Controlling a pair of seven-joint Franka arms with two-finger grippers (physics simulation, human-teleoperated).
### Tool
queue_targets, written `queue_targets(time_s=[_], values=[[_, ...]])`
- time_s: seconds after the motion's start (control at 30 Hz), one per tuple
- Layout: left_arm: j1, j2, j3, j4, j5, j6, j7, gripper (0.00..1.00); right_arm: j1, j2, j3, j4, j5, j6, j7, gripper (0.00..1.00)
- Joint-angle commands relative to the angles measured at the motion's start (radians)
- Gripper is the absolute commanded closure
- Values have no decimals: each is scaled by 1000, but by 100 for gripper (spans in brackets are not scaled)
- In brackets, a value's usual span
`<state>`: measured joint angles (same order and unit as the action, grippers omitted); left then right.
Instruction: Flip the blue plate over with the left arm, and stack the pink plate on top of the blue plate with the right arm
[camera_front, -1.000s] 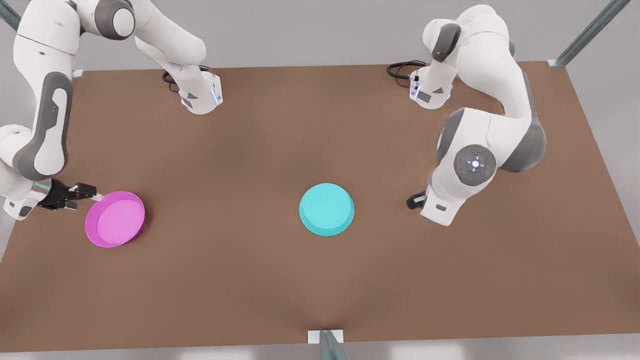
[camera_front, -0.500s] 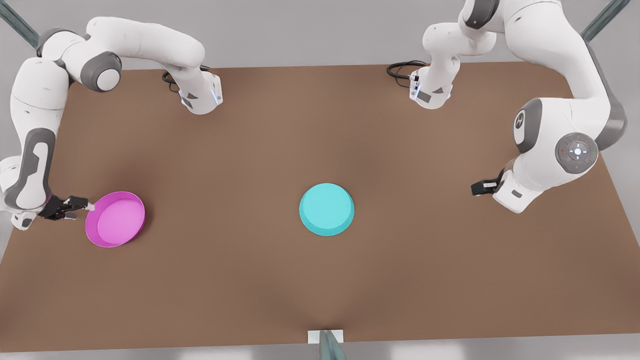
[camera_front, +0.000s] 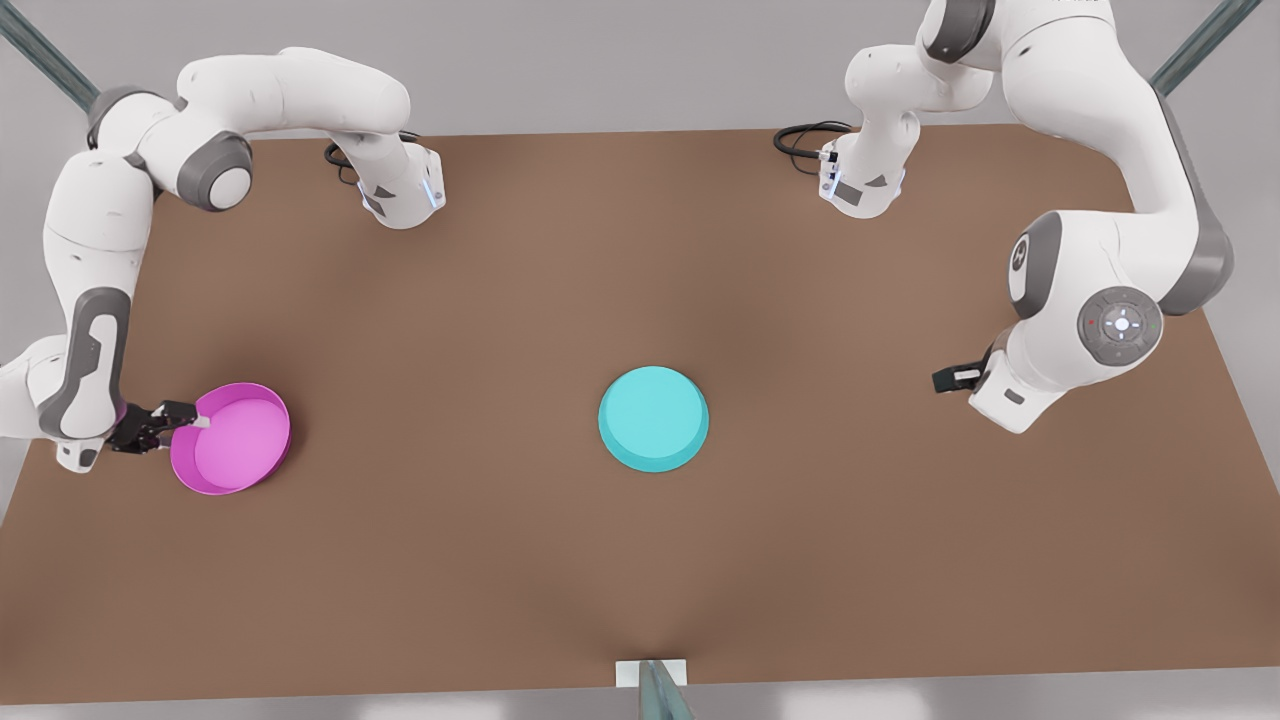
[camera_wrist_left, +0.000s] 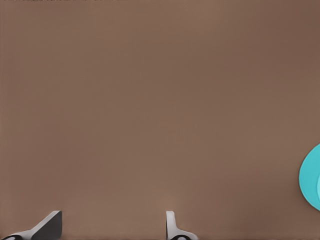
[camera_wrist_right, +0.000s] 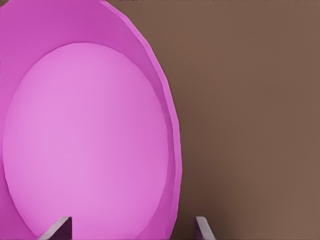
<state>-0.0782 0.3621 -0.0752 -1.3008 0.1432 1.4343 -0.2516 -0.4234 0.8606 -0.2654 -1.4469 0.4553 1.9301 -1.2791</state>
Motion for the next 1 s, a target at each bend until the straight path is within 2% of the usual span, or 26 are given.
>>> queue_targets(time_s=[0.0,0.03,0.13,0.17,0.2,0.3,0.43,0.47,0.67,0.73,0.97], values=[[0,0,0,0,7,0,0,0,2,0,0,0,2,0,6,15],[0,0,0,0,7,2,0,0,3,0,0,0,5,0,6,25],[0,1,0,0,7,2,0,0,5,-3,0,6,3,-20,6,28],[-2,0,0,0,7,2,-2,0,5,-3,0,5,5,-20,1,32],[-2,0,0,0,7,2,-2,0,5,-2,0,5,3,-19,0,44],[-2,1,0,0,7,2,-2,0,5,-2,0,0,9,-11,-6,47],[-3,1,0,0,7,3,-2,0,6,-2,0,3,8,-14,-2,68],[-3,1,0,0,7,3,-2,0,6,-2,0,3,8,-14,-3,70],[-3,1,0,0,7,5,0,0,8,-2,0,-3,23,-6,-17,72],[-3,3,0,0,7,5,-2,0,11,-2,0,-3,23,-8,-17,79],[-8,0,0,0,7,2,-2,0,18,-34,2,-20,26,-22,1,79]])
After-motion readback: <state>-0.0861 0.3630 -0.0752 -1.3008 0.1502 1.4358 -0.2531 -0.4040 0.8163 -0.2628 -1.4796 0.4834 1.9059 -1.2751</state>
